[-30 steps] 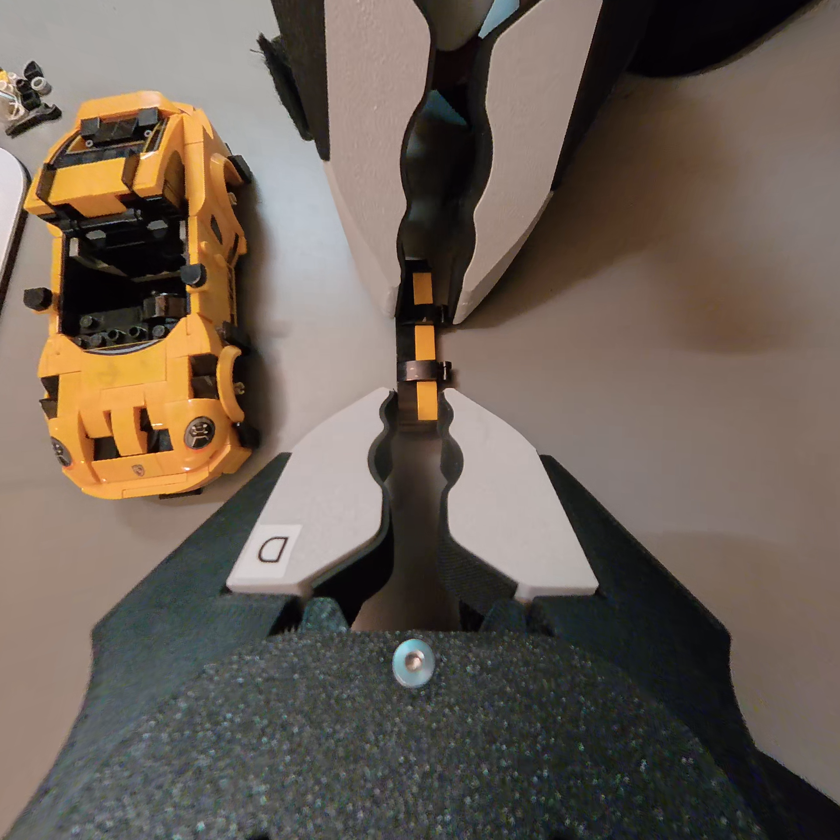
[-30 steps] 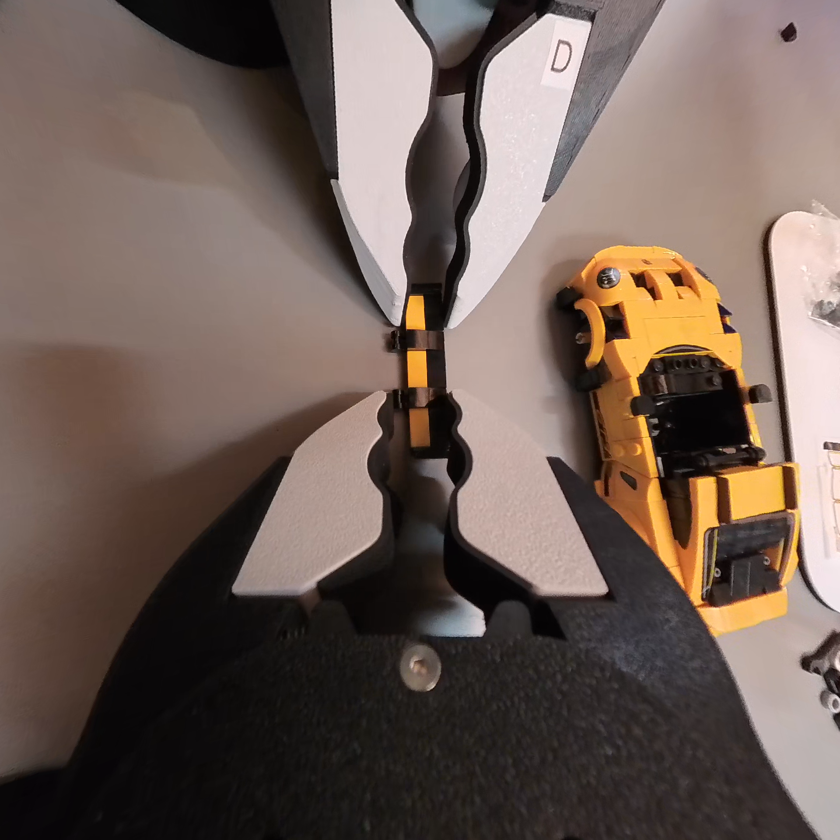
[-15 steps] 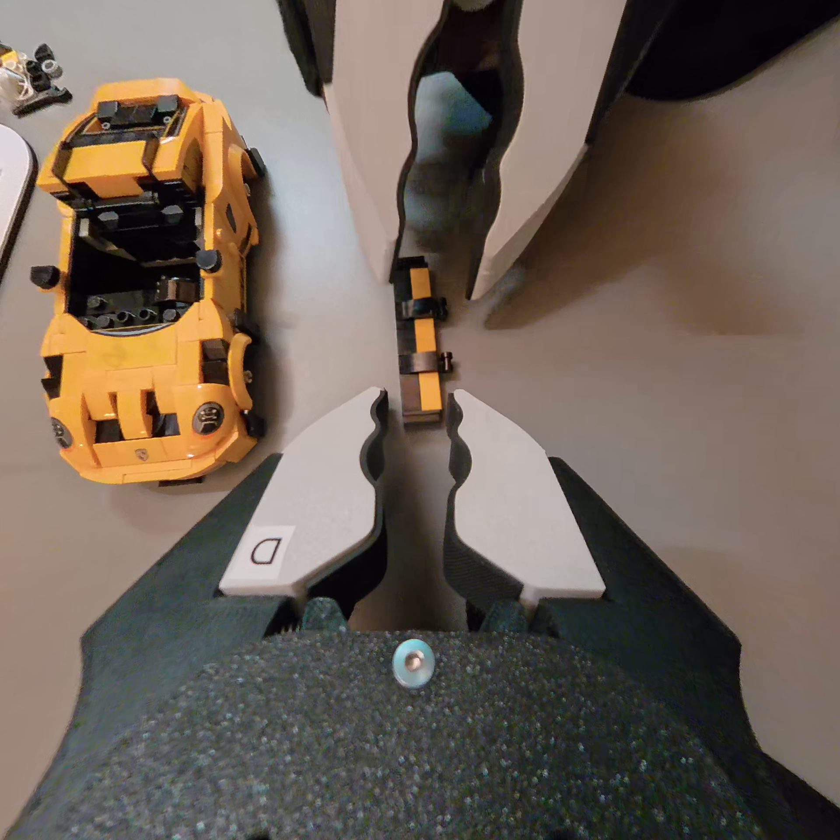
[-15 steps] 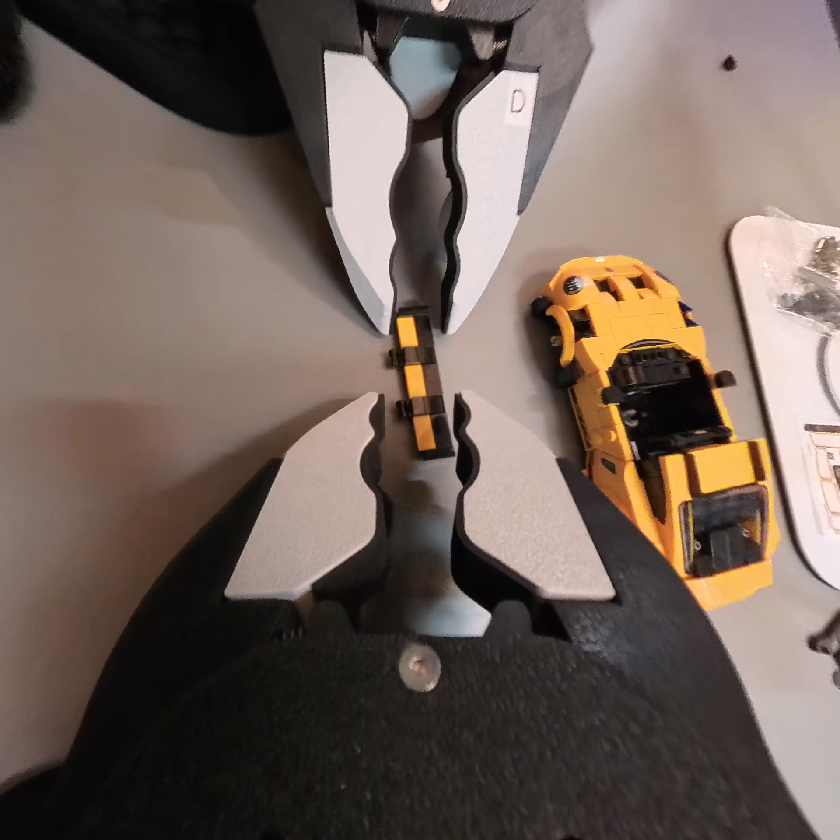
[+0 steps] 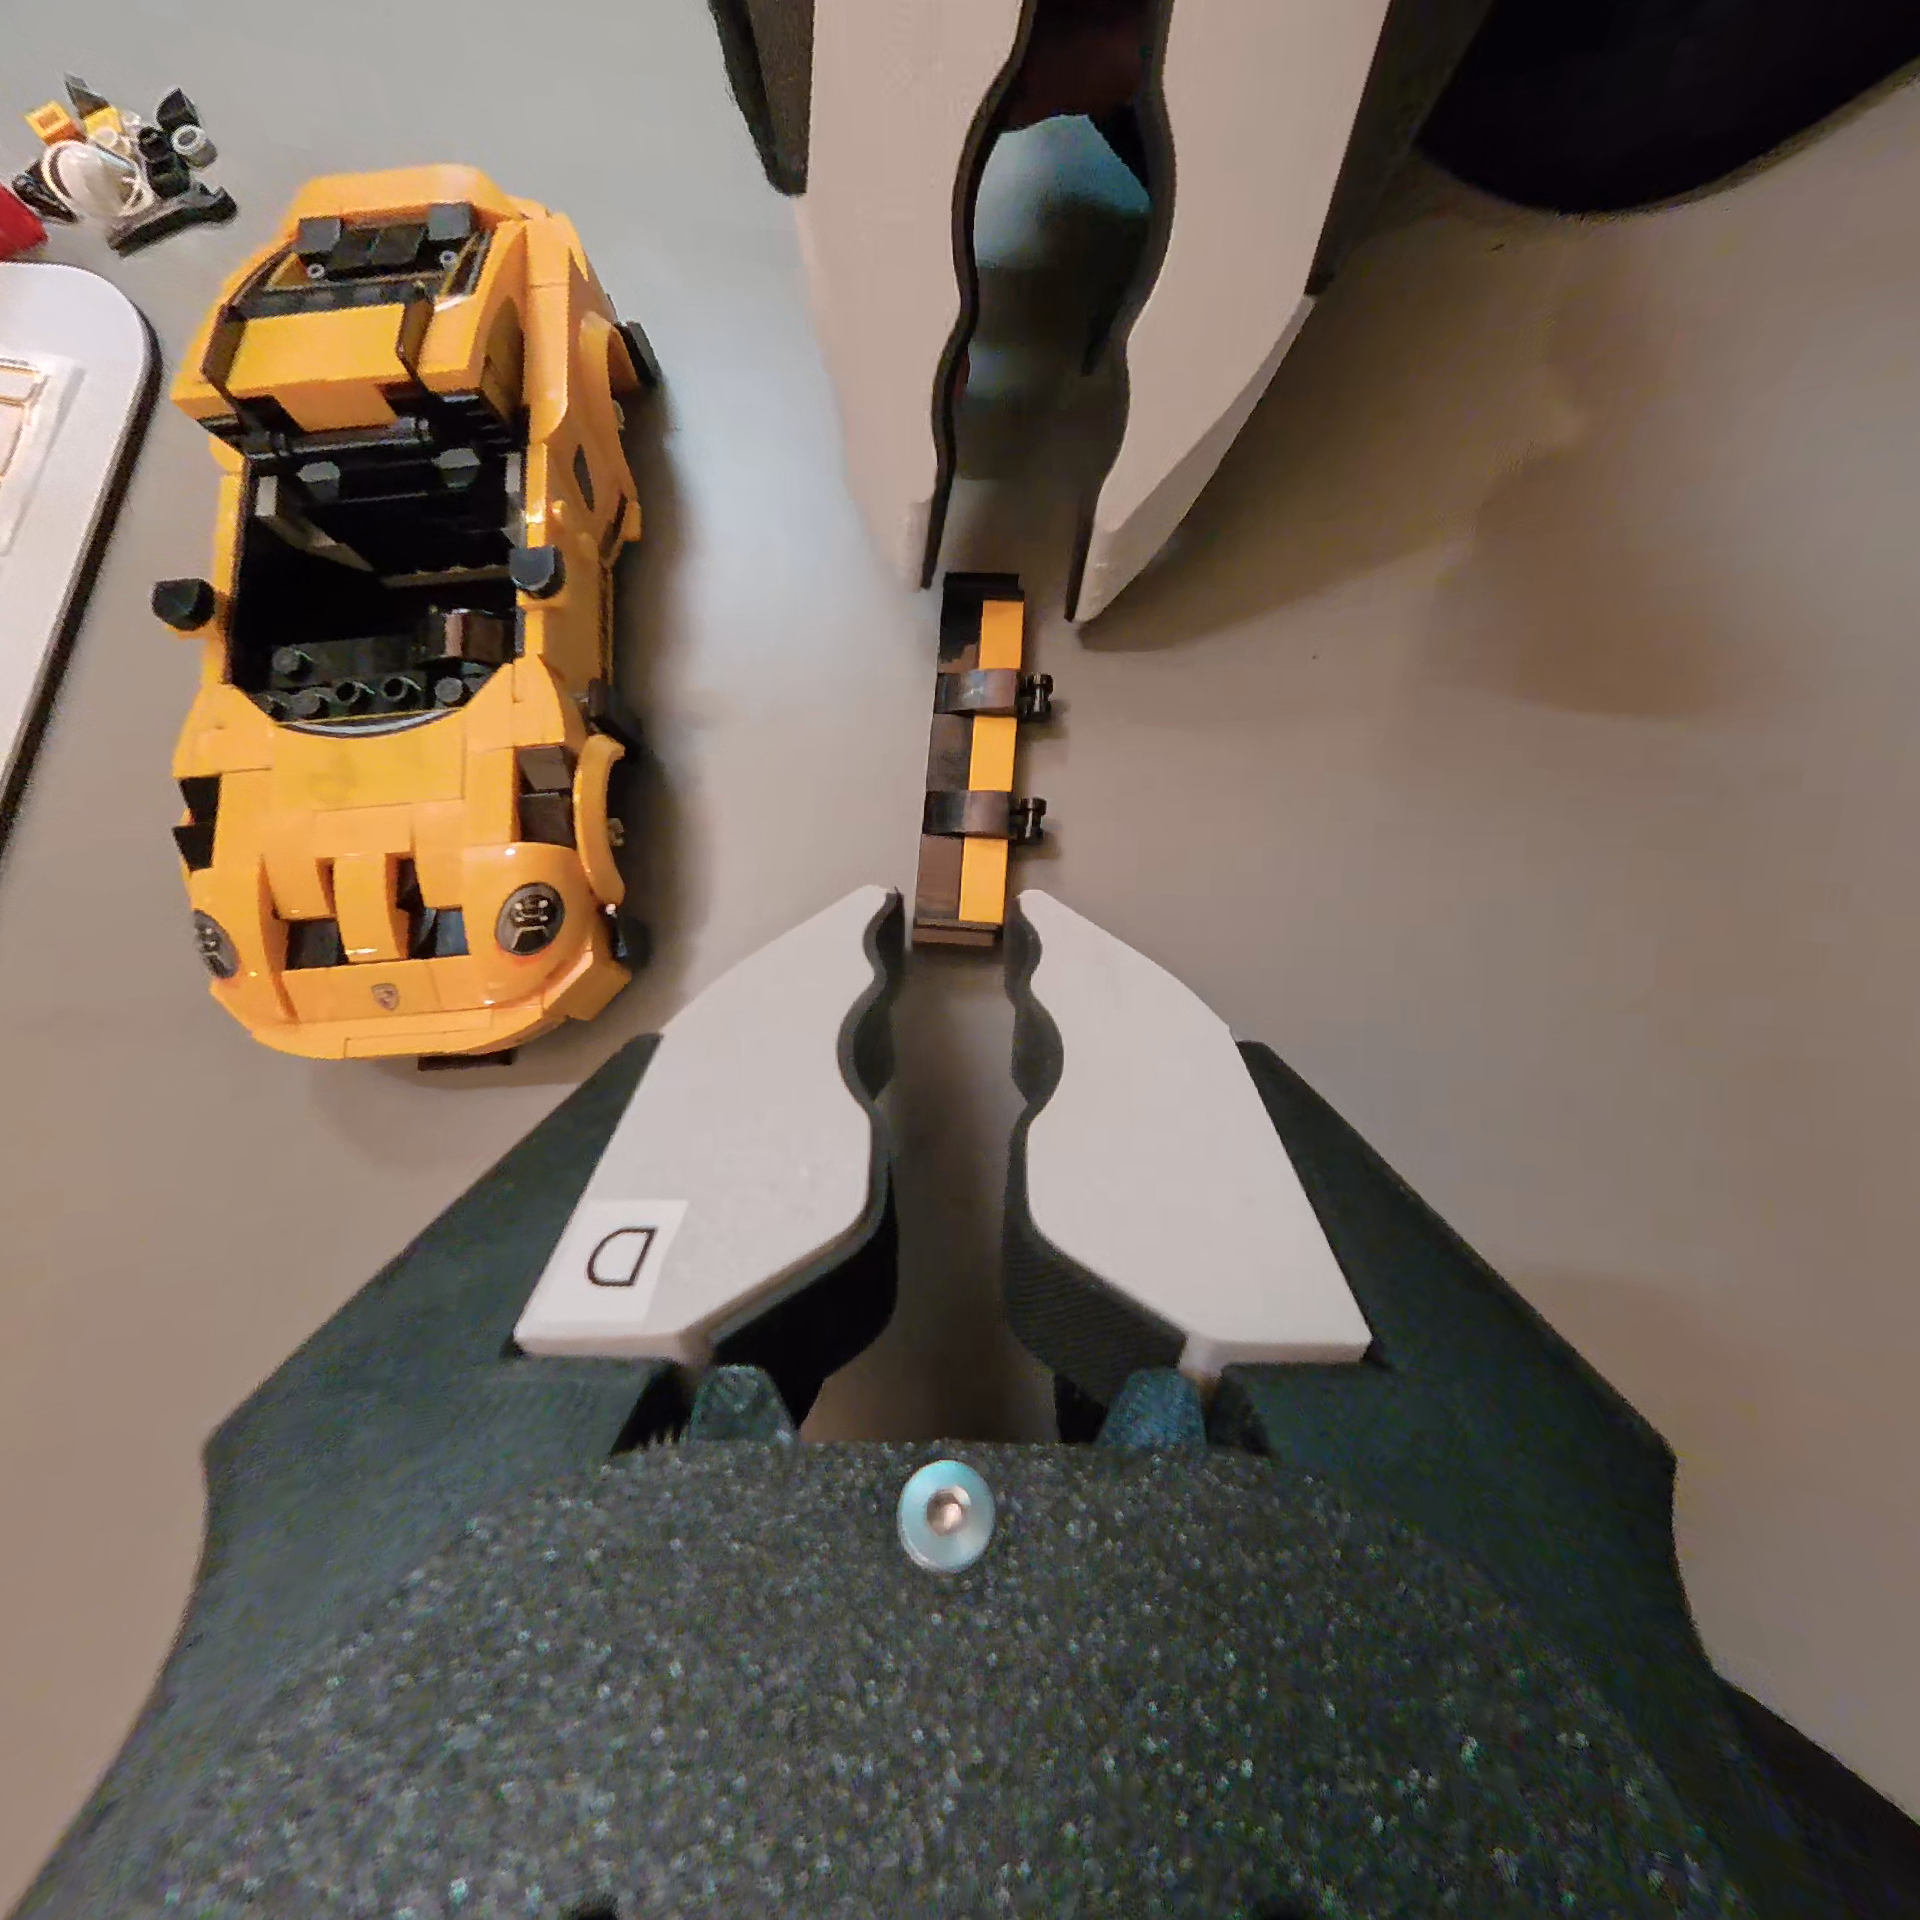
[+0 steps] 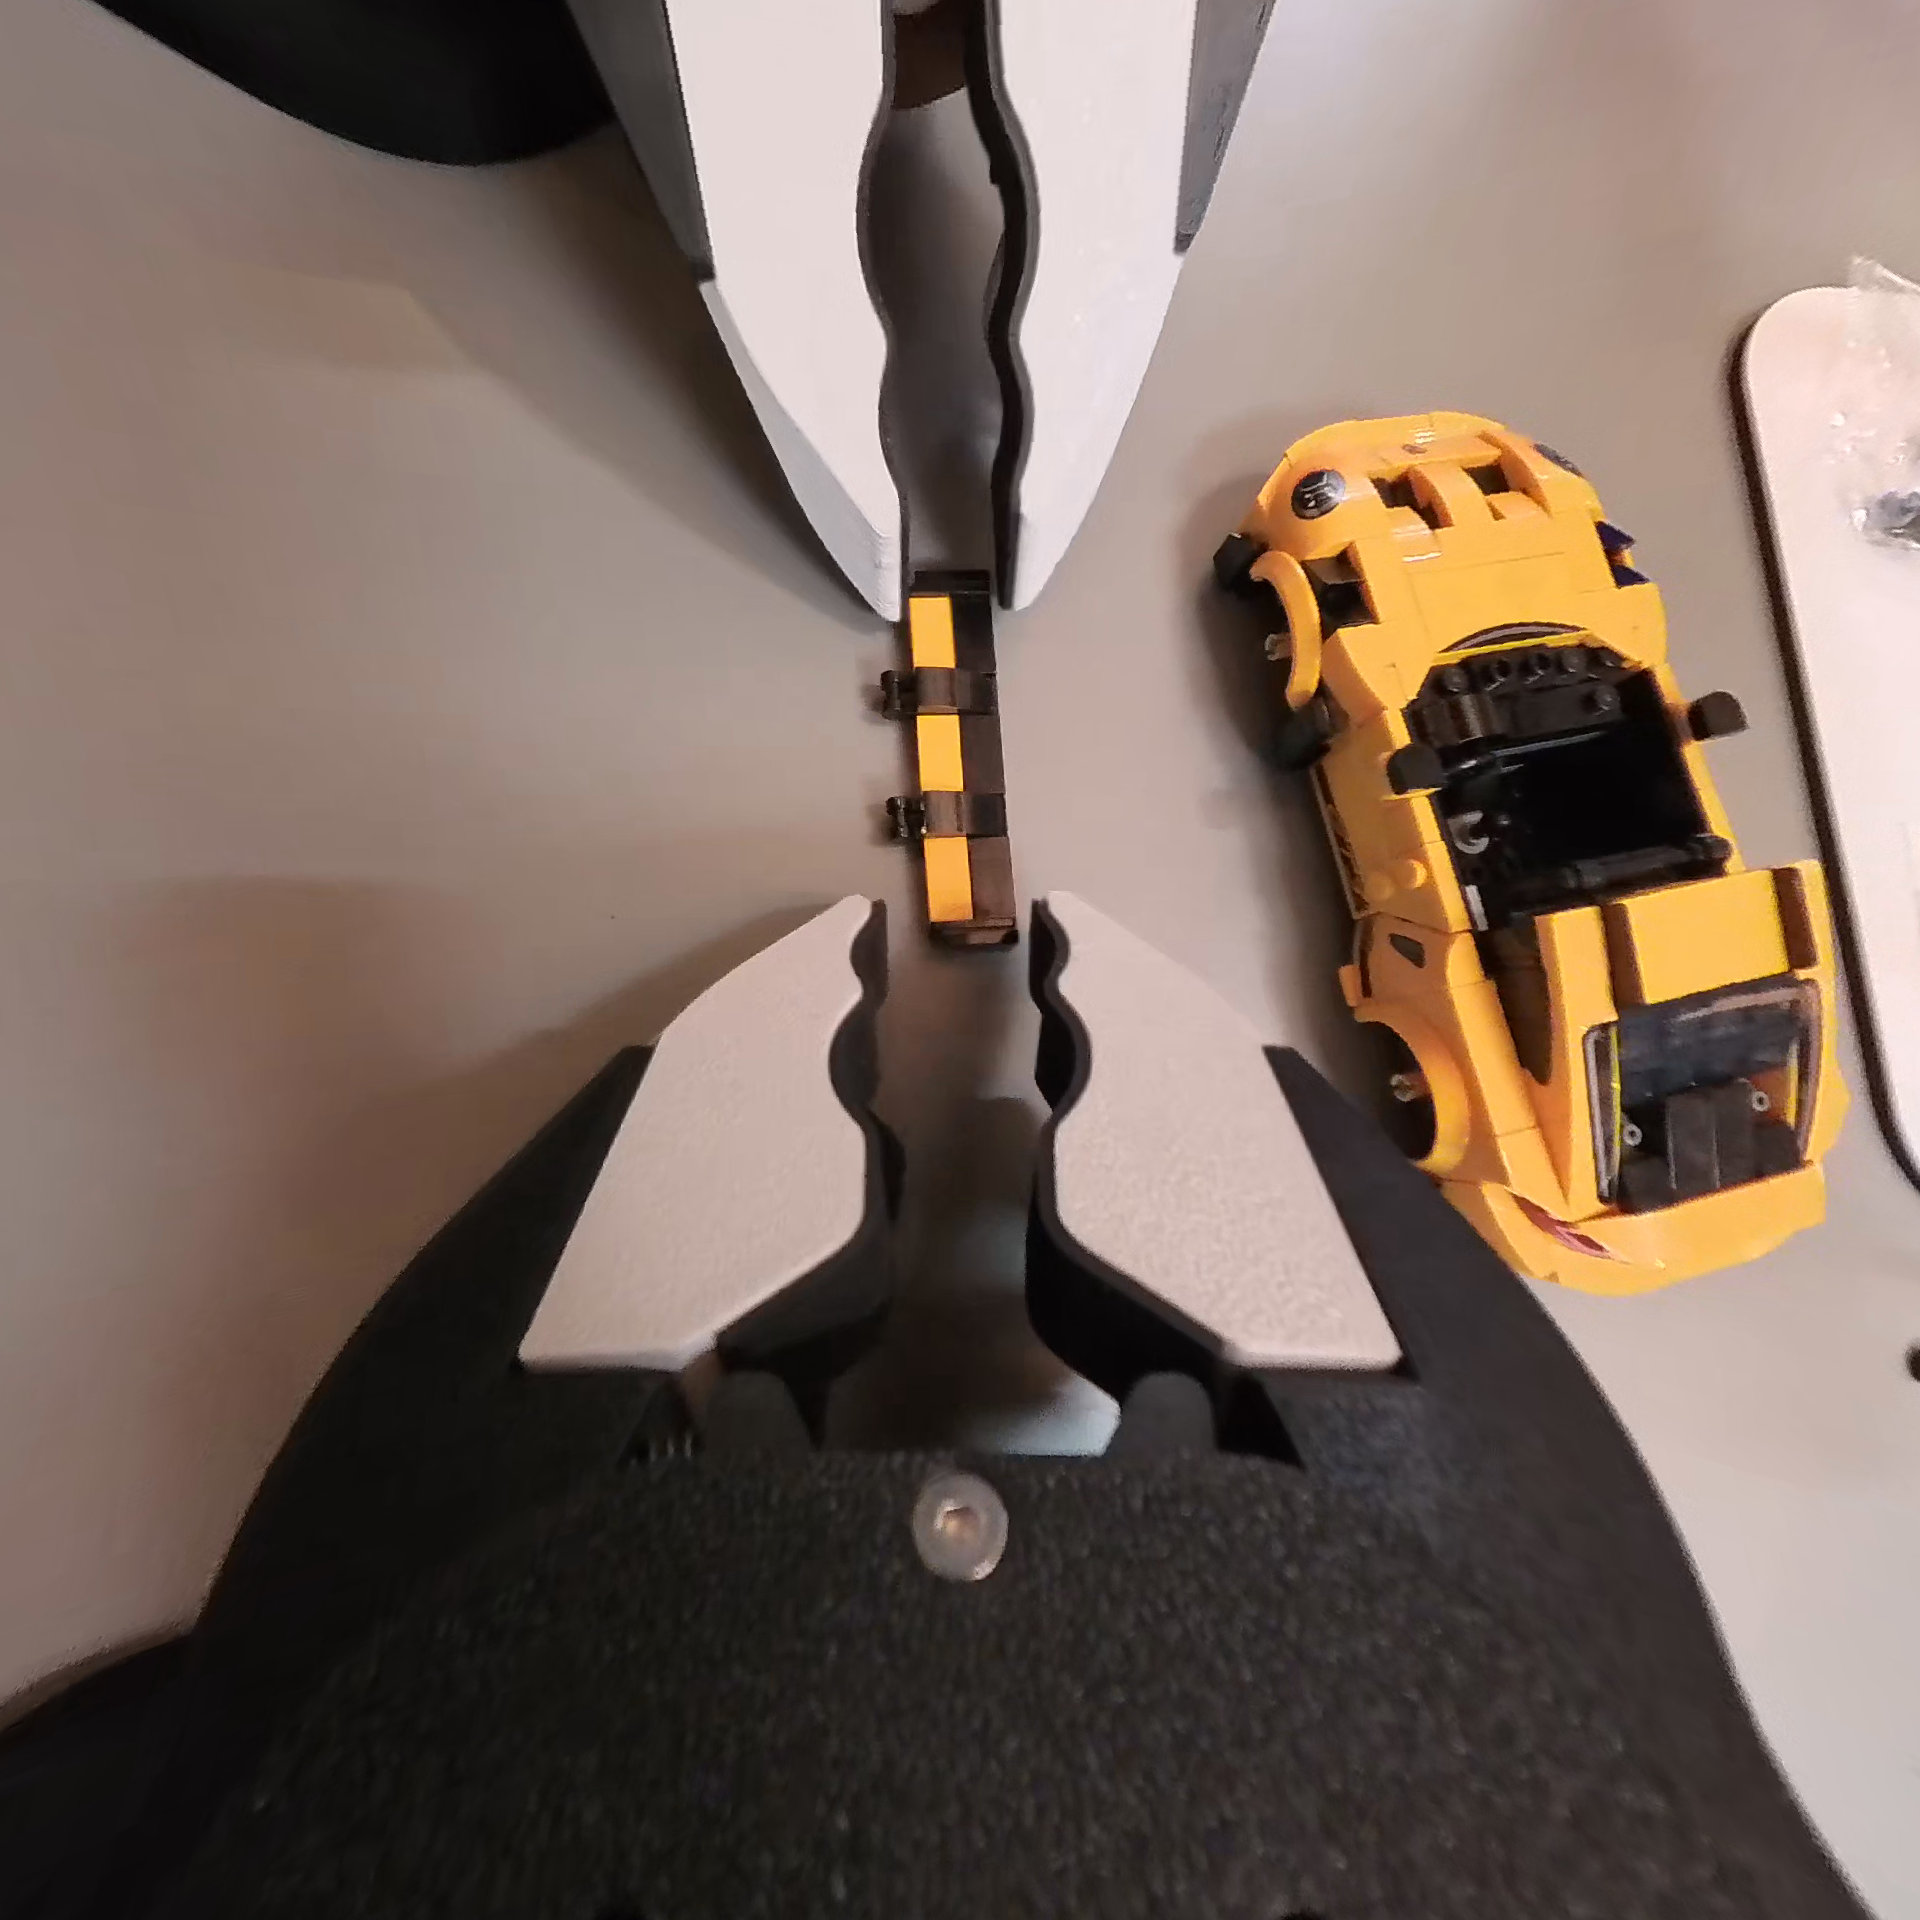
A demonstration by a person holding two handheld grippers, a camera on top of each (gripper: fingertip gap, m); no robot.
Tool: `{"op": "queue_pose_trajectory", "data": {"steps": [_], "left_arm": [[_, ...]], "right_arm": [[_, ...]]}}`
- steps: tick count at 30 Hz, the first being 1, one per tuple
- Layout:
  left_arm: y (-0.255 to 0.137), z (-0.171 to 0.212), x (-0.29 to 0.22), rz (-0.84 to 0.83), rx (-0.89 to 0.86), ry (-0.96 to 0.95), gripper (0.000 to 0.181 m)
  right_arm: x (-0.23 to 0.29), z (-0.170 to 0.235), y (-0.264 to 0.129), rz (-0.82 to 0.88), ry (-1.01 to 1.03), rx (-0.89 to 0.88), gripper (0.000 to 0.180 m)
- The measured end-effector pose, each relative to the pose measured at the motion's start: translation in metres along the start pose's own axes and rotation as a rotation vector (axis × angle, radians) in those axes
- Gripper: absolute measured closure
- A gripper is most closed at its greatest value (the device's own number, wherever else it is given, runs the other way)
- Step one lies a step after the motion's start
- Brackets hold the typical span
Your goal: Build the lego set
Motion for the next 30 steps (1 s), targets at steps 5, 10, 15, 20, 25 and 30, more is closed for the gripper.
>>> {"op": "queue_pose_trajectory", "data": {"steps": [5,10,15,20,25,30], "left_arm": [[-0.015,-0.012,0.004,-0.025,-0.094,-0.015,0.157],[-0.058,-0.051,0.016,-0.115,-0.478,-0.111,0.174],[-0.105,-0.068,0.033,-0.302,-0.823,-0.239,0.181],[-0.128,-0.073,0.046,-0.409,-0.947,-0.310,0.181],[-0.131,-0.083,0.060,-0.467,-0.950,-0.294,0.181],[-0.122,-0.087,0.064,-0.465,-0.914,-0.259,0.181]], "right_arm": [[-0.015,-0.015,-0.019,0.102,0.033,-0.144,0.153],[-0.057,-0.045,-0.072,0.475,0.117,-0.434,0.151],[-0.088,-0.053,-0.132,0.890,0.193,-0.571,0.155],[-0.119,-0.052,-0.168,1.152,0.205,-0.503,0.180],[-0.162,-0.053,-0.182,1.289,0.184,-0.391,0.179],[-0.204,-0.062,-0.183,1.381,0.019,-0.213,0.122]]}}
Point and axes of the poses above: each gripper's, where its closed fingertips meet, y out along the fingers, z out of its underside, x = y × z across the jaws, the point moved 5 cm from there along -y, back along the fingers, and after that the axes turned 9 degrees about -y, right-handed, at the moved point
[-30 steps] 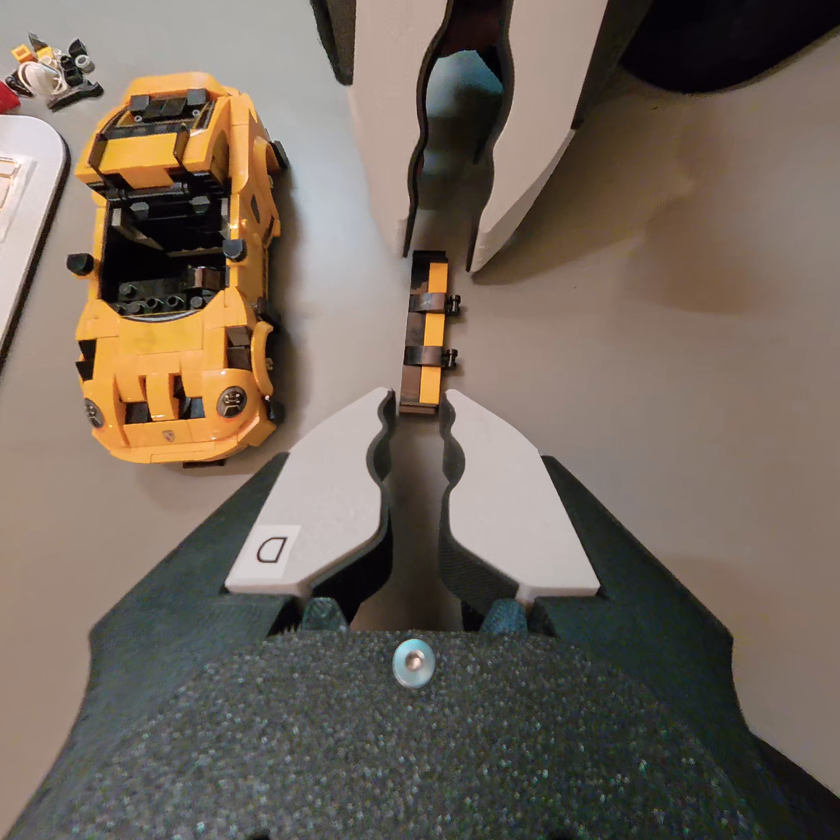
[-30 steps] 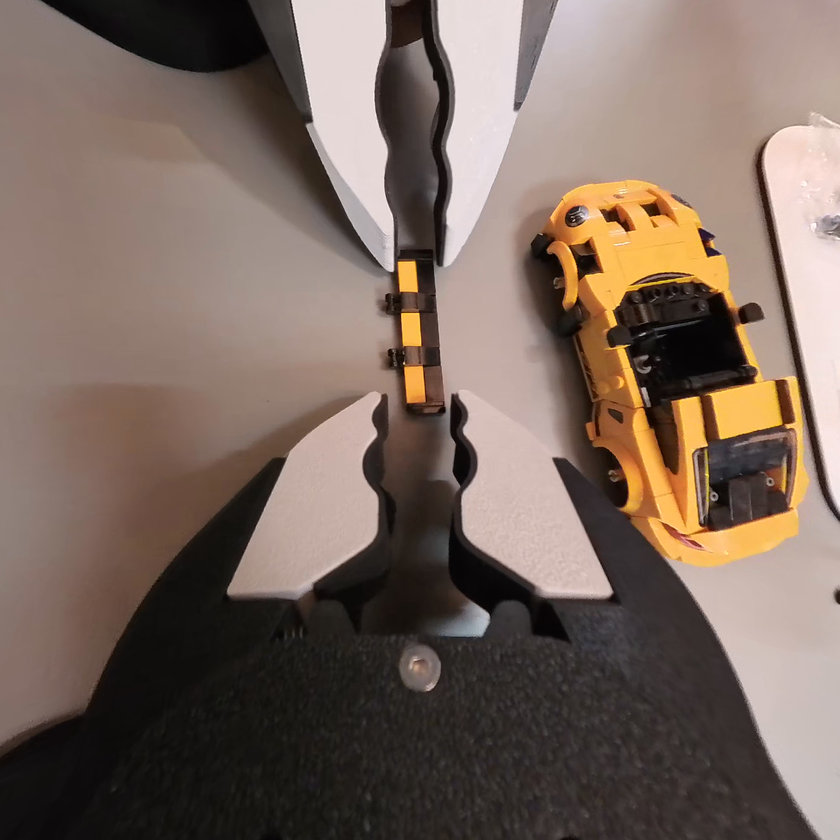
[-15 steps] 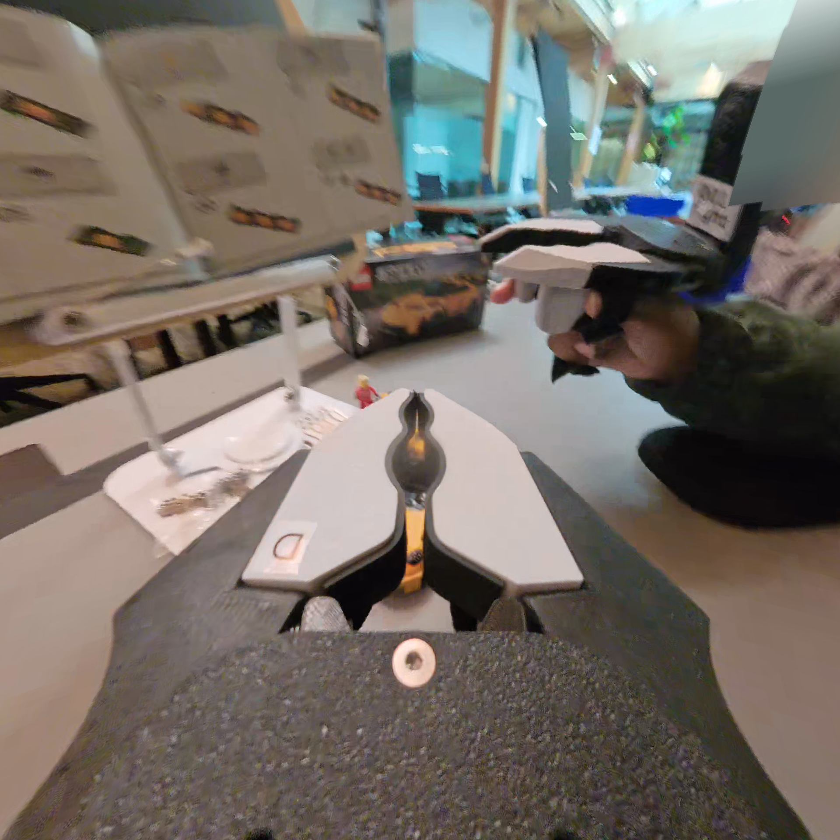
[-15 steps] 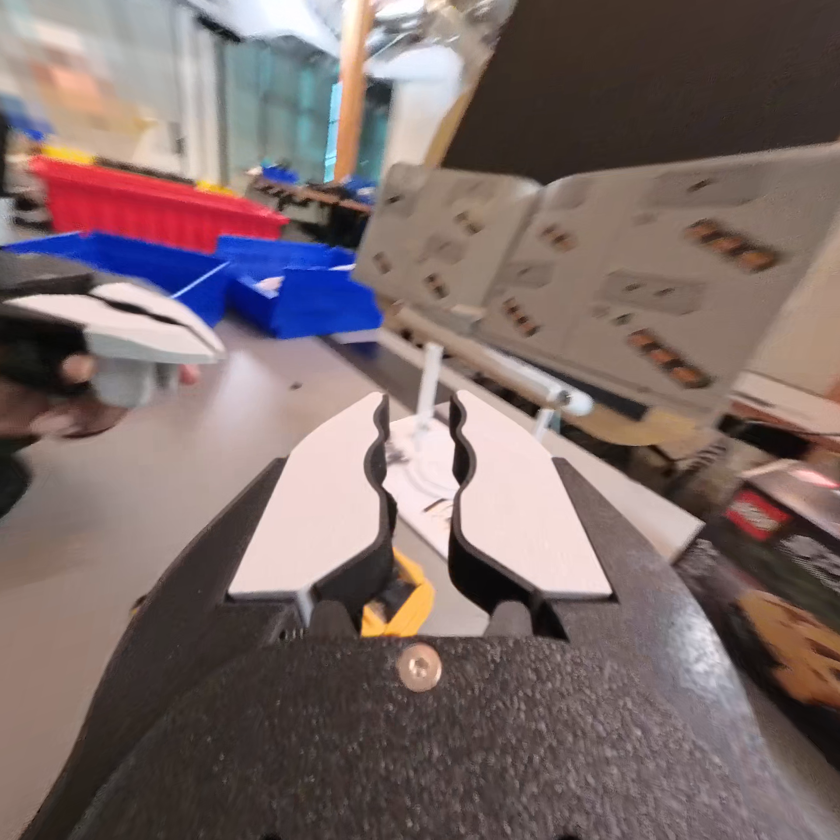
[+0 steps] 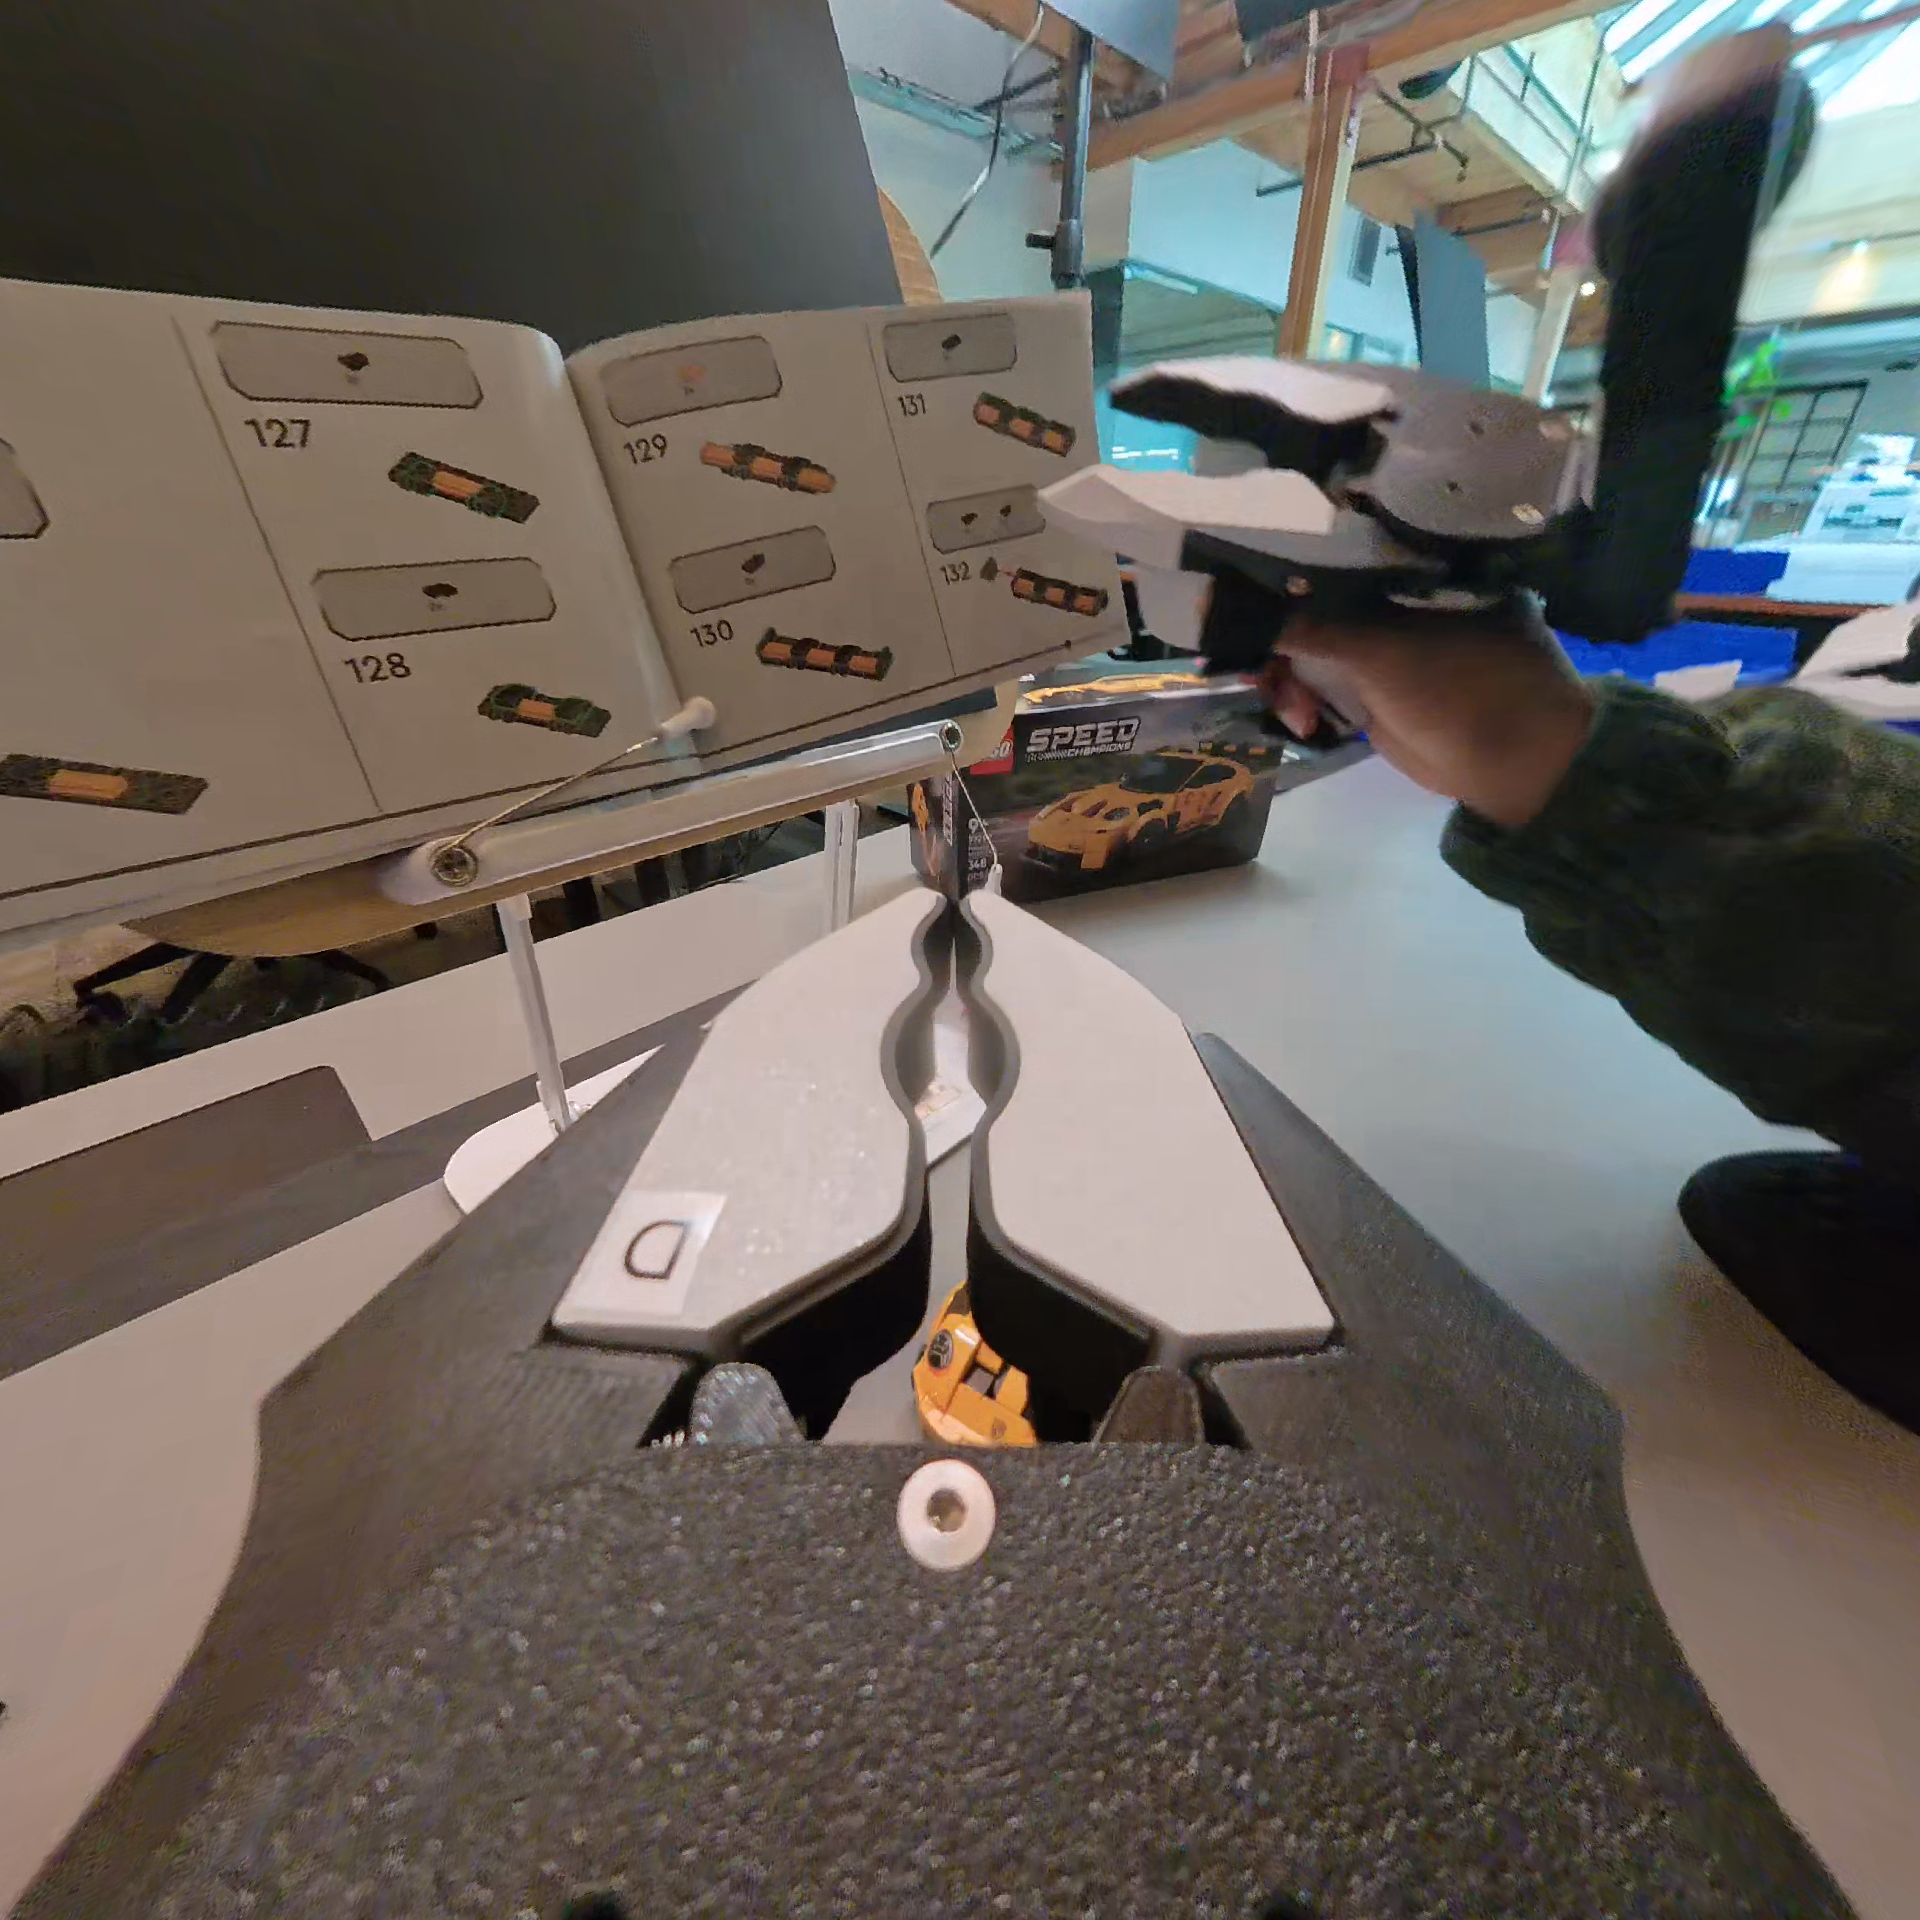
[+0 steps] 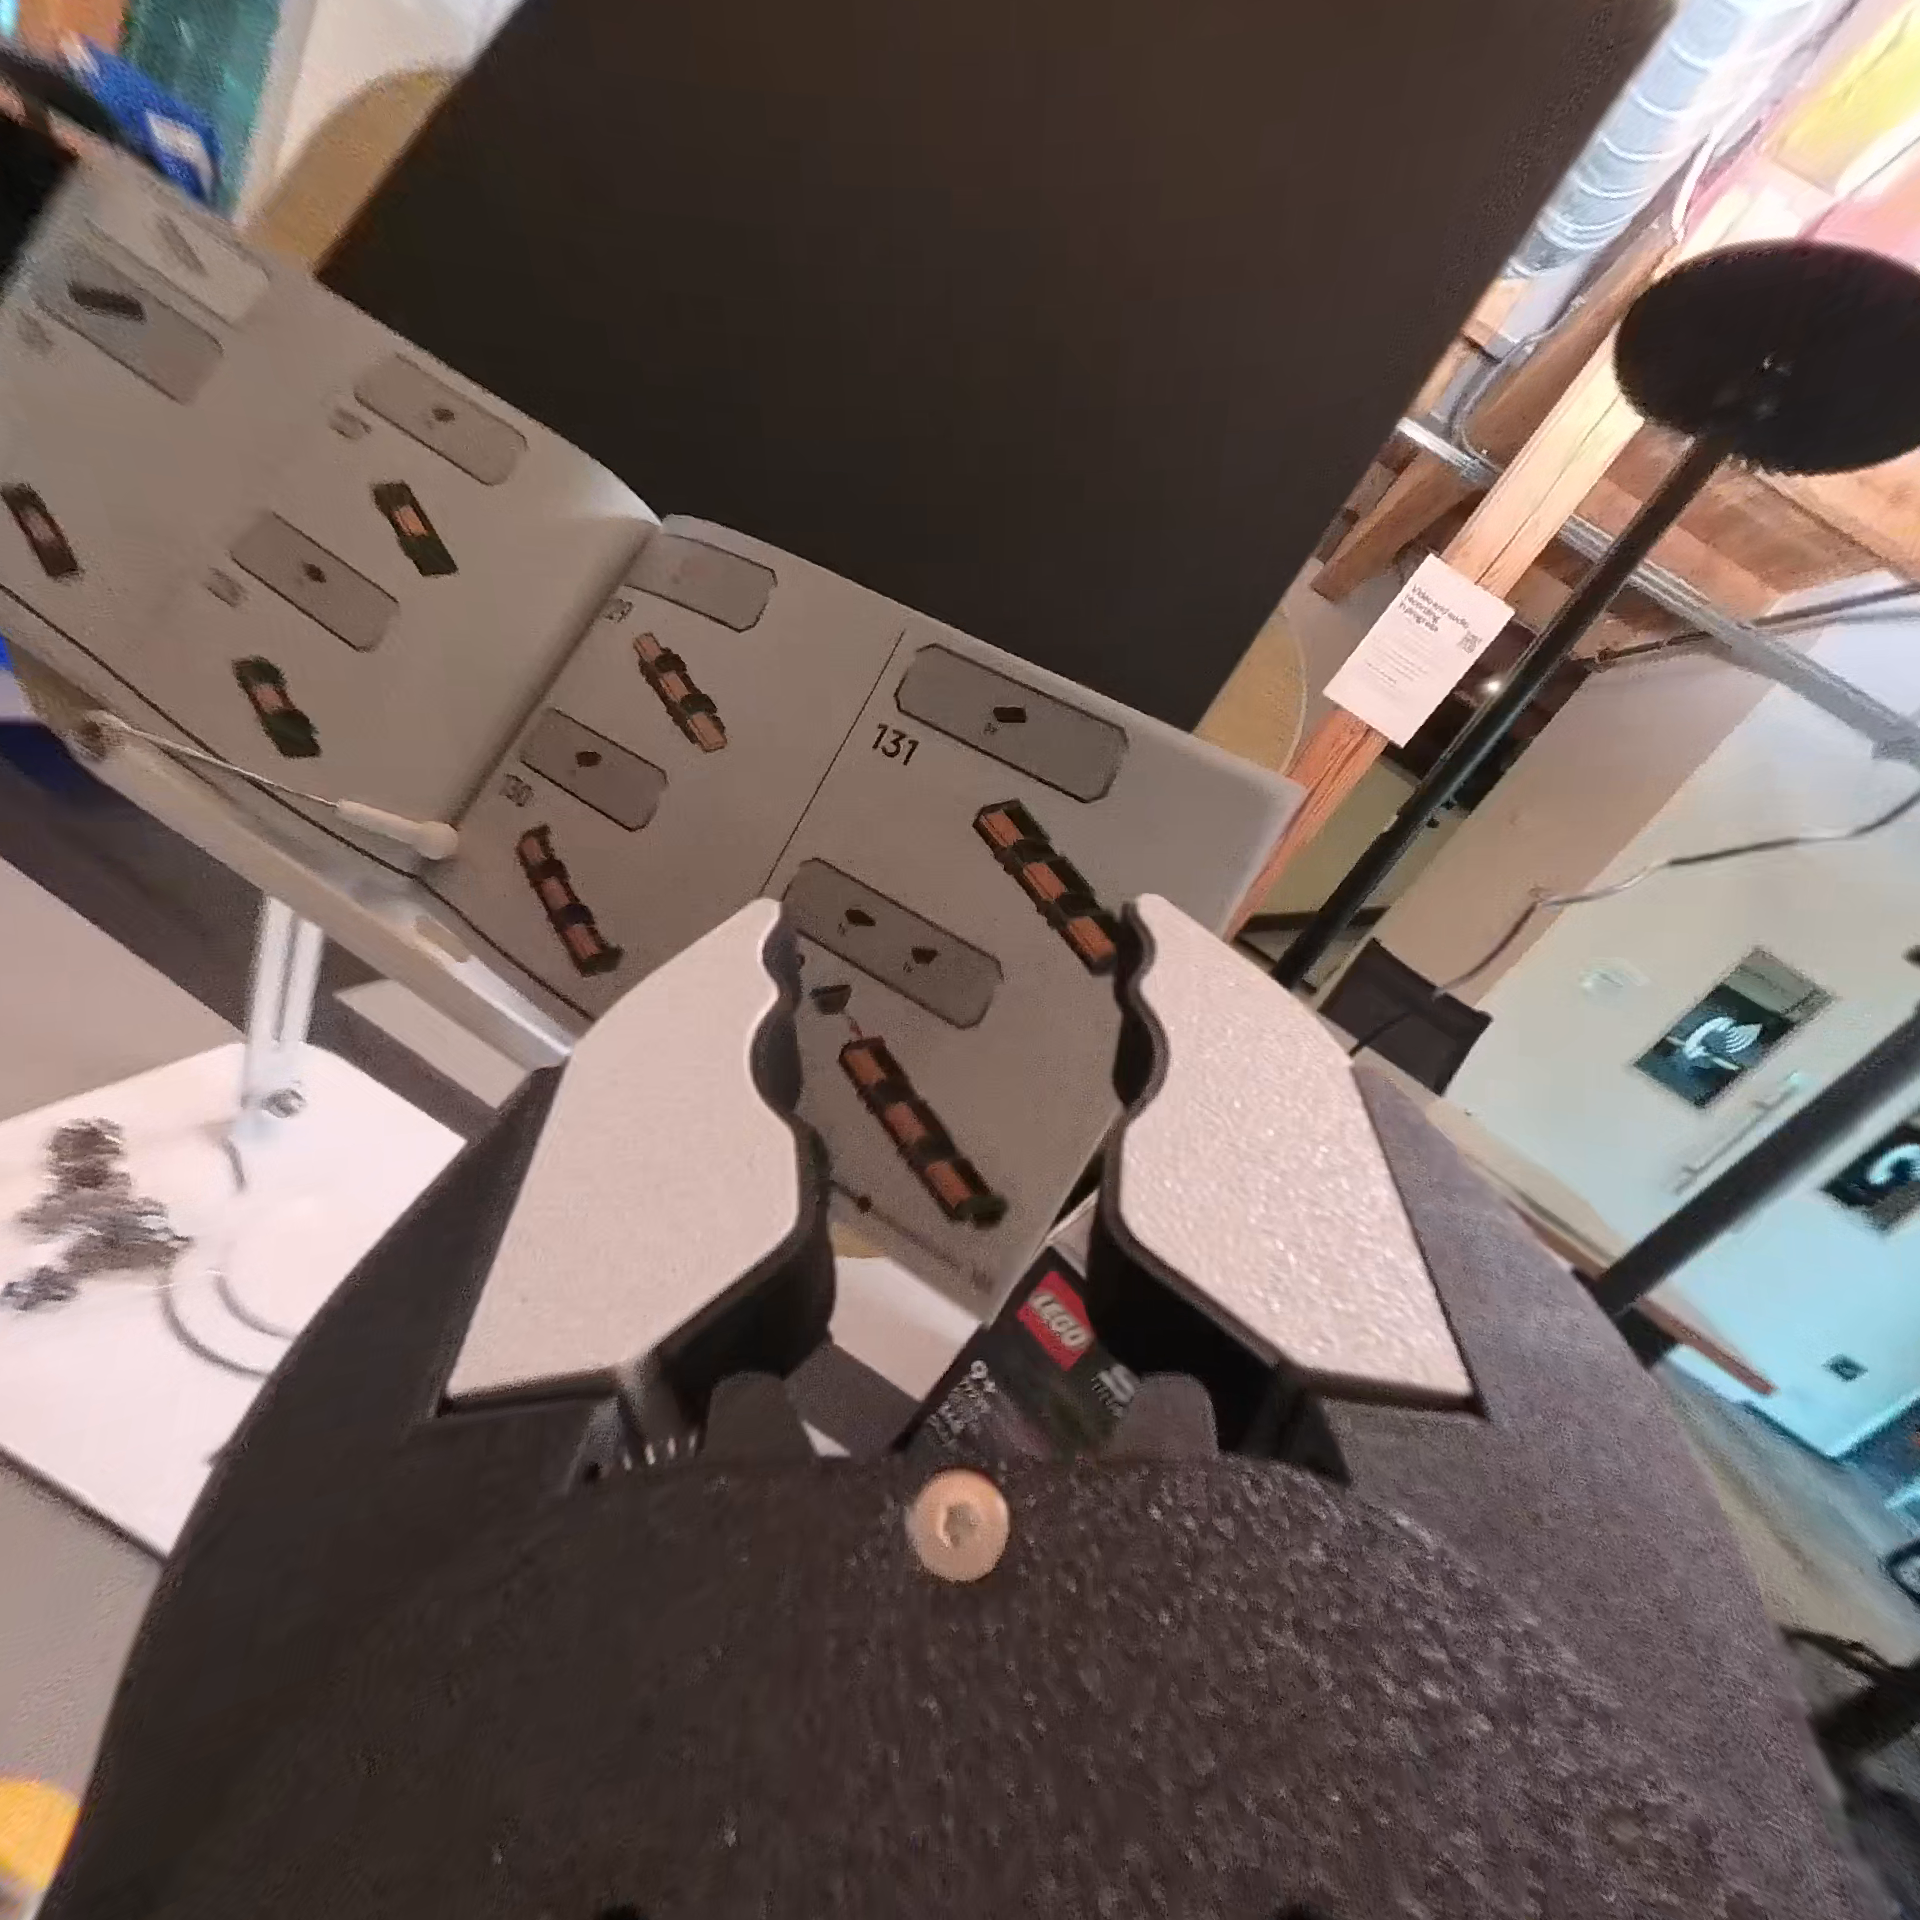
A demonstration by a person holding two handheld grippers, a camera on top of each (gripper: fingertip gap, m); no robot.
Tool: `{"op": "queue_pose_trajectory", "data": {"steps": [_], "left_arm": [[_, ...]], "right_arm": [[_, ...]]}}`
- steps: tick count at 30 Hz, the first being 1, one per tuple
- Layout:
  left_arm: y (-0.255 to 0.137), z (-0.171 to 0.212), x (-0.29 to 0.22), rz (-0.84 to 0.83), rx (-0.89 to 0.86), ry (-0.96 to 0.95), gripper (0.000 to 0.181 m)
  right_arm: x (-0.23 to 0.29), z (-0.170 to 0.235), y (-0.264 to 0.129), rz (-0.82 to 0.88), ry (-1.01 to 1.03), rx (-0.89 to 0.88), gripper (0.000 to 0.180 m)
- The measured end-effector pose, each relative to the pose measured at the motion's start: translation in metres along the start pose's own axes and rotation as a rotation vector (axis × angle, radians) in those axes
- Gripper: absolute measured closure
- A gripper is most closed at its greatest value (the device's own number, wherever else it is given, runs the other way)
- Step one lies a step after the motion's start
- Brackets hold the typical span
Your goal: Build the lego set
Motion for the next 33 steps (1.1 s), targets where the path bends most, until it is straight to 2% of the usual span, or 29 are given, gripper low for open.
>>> {"op": "queue_pose_trajectory", "data": {"steps": [6,11,19,25,33], "left_arm": [[0.002,0.015,0.006,0.035,0.059,0.002,0.181],[-0.002,0.028,0.011,0.055,0.099,-0.026,0.180],[-0.003,0.033,0.007,0.089,0.130,-0.027,0.179],[-0.002,0.038,0.005,0.107,0.149,-0.028,0.179],[-0.002,0.042,0.001,0.122,0.163,-0.027,0.179]], "right_arm": [[-0.007,0.011,0.049,-0.105,-0.053,0.161,0.090],[-0.015,0.021,0.067,-0.179,-0.023,0.177,0.087],[-0.020,0.027,0.077,-0.174,-0.061,0.106,0.086],[-0.024,0.029,0.077,-0.157,-0.052,0.084,0.097],[-0.022,0.035,0.072,-0.111,-0.072,0.066,0.137]]}}
Point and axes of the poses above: each gripper's, where its closed fingertips meet, y out along the fingers, z out of its underside, x = y × z across the jaws, the point moved 5 cm from there along -y, back along the fingers, and after that the axes turned 9 degrees about -y, right-handed, at the moved point
